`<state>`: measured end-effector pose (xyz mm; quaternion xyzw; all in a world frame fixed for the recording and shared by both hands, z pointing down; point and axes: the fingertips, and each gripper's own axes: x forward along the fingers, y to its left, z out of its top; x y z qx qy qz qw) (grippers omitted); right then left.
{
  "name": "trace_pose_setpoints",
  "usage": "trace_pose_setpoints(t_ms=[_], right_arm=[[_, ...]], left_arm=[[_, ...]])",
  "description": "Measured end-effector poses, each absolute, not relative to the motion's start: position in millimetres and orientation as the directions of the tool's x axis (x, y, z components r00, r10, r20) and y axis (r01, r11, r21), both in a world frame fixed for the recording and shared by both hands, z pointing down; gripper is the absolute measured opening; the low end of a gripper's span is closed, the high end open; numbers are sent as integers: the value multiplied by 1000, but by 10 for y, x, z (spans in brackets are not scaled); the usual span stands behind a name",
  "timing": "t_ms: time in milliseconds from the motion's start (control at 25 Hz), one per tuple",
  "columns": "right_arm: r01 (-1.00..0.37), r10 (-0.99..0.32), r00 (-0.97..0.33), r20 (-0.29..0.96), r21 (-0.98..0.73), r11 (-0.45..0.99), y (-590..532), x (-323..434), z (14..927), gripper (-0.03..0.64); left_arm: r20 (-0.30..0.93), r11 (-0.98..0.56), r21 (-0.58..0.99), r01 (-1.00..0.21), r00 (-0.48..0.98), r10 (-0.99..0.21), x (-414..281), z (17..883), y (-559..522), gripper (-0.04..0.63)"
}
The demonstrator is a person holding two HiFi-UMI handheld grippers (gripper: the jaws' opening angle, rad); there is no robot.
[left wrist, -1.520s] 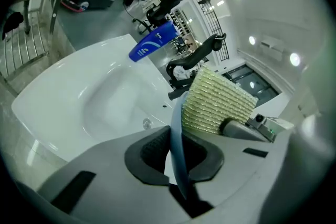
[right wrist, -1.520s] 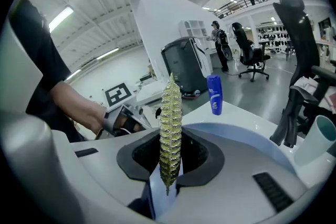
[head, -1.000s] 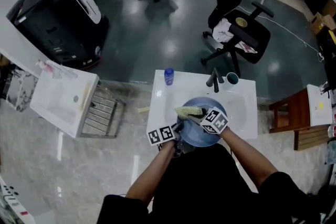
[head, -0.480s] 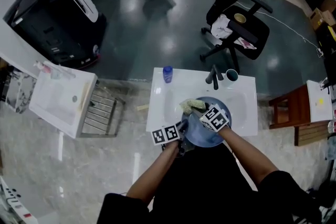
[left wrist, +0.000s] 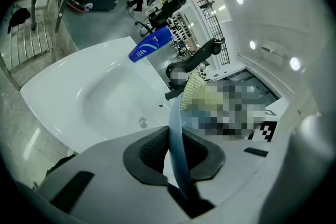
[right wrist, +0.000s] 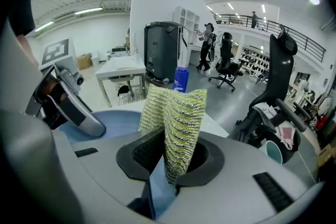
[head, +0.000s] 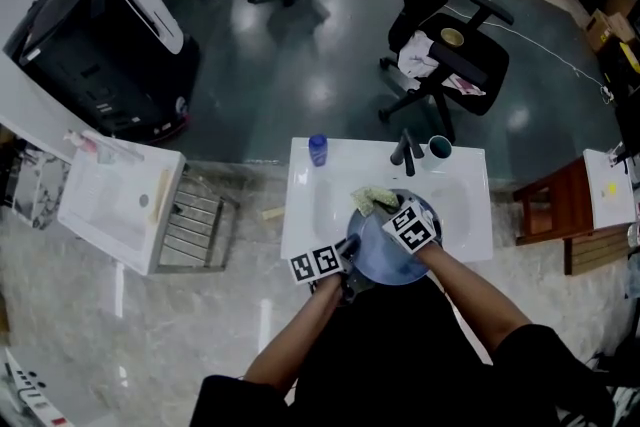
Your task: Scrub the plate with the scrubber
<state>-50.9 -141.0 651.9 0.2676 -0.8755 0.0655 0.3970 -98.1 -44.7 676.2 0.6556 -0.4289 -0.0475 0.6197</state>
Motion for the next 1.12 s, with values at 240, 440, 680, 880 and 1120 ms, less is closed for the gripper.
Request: trace_pose_setpoints(t_ms=[240, 440, 680, 880, 1120], right_arm=[[-540, -445, -483, 754, 144, 829, -1547, -343, 6528, 64], [-541, -452, -448, 771, 168, 824, -1598, -222, 6535, 64], [-539, -461, -404, 790, 202, 818, -1637, -57, 6572, 64], [-556, -472, -377, 796, 213, 803, -1653, 86, 6570, 64], [-581, -471, -351, 809, 207, 787, -1628, 302, 6605, 64]], left_arm=[[461, 139, 860, -490, 634, -621, -980, 6756, -480, 38], [459, 137, 863, -486, 642, -615, -972, 6758, -486, 43], [460, 142, 863, -485, 640, -616, -978, 6776, -487, 46], [458, 150, 867, -476, 638, -619, -1002, 6785, -489, 48], [455, 155, 870, -468, 642, -616, -995, 6803, -493, 51]])
